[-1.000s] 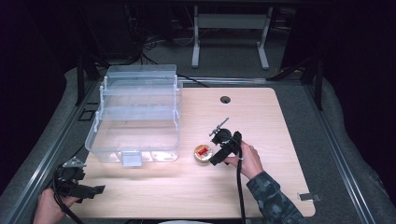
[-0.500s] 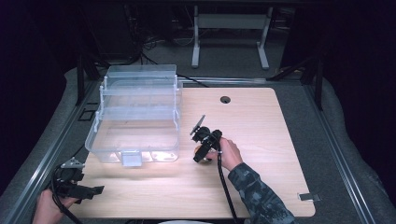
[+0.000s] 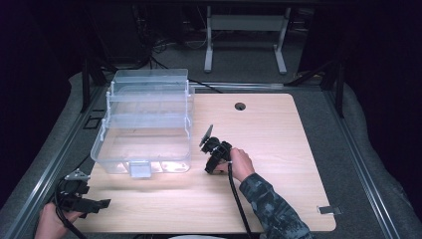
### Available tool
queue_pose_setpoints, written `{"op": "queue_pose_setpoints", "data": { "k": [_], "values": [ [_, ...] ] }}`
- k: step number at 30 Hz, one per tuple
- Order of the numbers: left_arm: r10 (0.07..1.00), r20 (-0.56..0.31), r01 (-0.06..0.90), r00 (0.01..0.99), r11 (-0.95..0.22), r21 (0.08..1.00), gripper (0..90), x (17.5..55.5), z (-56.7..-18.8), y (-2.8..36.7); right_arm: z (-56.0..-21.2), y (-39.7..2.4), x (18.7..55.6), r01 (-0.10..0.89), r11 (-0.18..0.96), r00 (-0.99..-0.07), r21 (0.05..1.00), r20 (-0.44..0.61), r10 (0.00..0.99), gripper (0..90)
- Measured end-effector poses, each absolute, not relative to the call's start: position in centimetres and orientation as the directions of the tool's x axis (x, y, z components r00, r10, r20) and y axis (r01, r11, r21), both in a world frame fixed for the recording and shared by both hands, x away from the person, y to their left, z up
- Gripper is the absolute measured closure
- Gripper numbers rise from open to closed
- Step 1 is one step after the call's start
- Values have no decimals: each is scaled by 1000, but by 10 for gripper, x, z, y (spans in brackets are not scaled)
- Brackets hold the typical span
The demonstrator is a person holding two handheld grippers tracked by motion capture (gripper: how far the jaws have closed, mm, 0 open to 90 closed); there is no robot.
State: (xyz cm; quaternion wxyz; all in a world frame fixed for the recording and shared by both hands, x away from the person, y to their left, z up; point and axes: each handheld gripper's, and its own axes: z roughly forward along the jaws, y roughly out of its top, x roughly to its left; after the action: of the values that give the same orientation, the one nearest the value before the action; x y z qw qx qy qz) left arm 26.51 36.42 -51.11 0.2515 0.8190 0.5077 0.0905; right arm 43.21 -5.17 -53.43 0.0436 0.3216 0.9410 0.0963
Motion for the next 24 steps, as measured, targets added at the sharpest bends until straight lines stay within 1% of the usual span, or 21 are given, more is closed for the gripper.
{"op": "queue_pose_setpoints", "data": {
  "k": [13,19,24],
  "values": [
    [875,-105,785,473,-363,502,0,266,-510,362,-532,-57,432,592,779,-796,209,3,605,199],
    [869,-98,775,484,-375,508,0,265,-507,360,-520,-65,428,595,772,-791,224,-9,612,199],
    [868,-95,772,488,-378,511,0,266,-506,358,-514,-72,424,606,765,-781,217,-19,624,200]
  ]
}}
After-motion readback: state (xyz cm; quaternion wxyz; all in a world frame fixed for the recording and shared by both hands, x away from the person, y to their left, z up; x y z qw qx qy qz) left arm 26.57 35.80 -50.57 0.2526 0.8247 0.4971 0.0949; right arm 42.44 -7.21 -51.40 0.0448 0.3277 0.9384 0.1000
